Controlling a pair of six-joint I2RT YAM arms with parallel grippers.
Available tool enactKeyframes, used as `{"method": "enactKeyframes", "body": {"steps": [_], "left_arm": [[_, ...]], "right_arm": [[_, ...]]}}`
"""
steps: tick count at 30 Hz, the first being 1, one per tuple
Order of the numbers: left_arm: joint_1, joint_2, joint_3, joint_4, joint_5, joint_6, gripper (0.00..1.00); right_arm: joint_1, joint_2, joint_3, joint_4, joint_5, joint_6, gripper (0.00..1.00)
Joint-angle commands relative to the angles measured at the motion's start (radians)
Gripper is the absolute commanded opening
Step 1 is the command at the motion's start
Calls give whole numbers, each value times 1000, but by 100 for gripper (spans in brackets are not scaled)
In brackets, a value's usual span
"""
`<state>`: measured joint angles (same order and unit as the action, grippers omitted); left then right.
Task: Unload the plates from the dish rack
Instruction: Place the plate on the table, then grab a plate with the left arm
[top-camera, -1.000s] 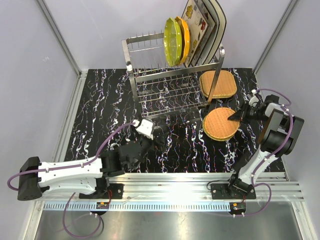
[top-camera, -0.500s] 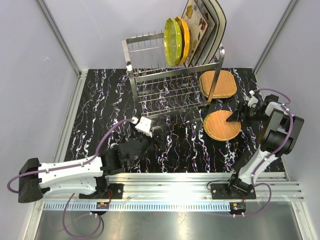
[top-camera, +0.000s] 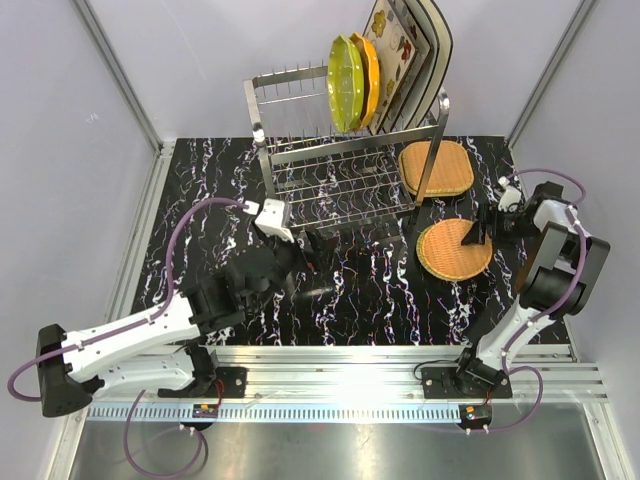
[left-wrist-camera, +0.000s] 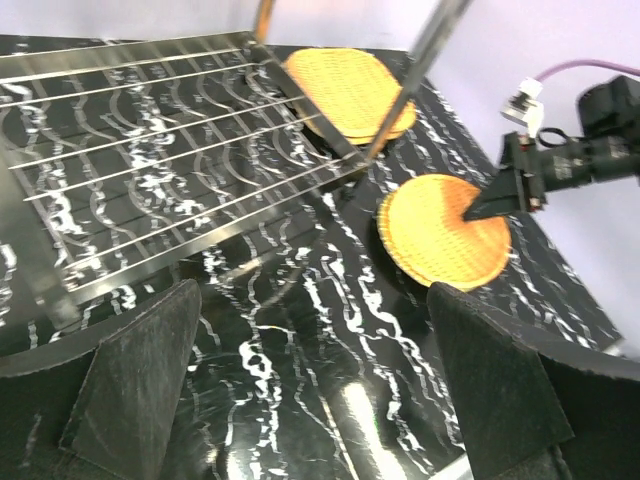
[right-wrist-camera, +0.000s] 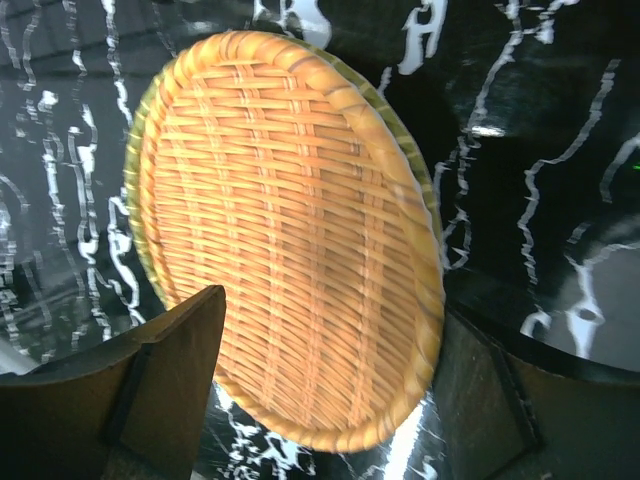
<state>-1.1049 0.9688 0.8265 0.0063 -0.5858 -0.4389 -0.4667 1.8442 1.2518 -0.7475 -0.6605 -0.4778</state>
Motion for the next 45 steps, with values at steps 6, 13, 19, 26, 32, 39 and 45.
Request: {"method": "enactKeyframes", "body": {"steps": [6,13,19,26,32,39,45], "left_arm": [[8,39,82,-2,116,-14,99],[8,53,146,-55,136,6,99],[10,79,230,-89,158,19,99],[17,186,460,-173,173,54,99],[97,306,707,-270,204,43,97],[232,461,948,-330,303,19,97],[350,596,1123,-328,392,-23,94]], "right_arm": [[8,-111,52,2,87,-79,86],[8,-149,92,5,147,-93,86],[17,-210,170,-85,78,-119,86],[80,-342,149,-102,-21,-70,87],[132,-453,89,-41,-100,28,88],[161,-504,60,-3,-160,111,89],[161,-520,43,26,-191,157,89]]}}
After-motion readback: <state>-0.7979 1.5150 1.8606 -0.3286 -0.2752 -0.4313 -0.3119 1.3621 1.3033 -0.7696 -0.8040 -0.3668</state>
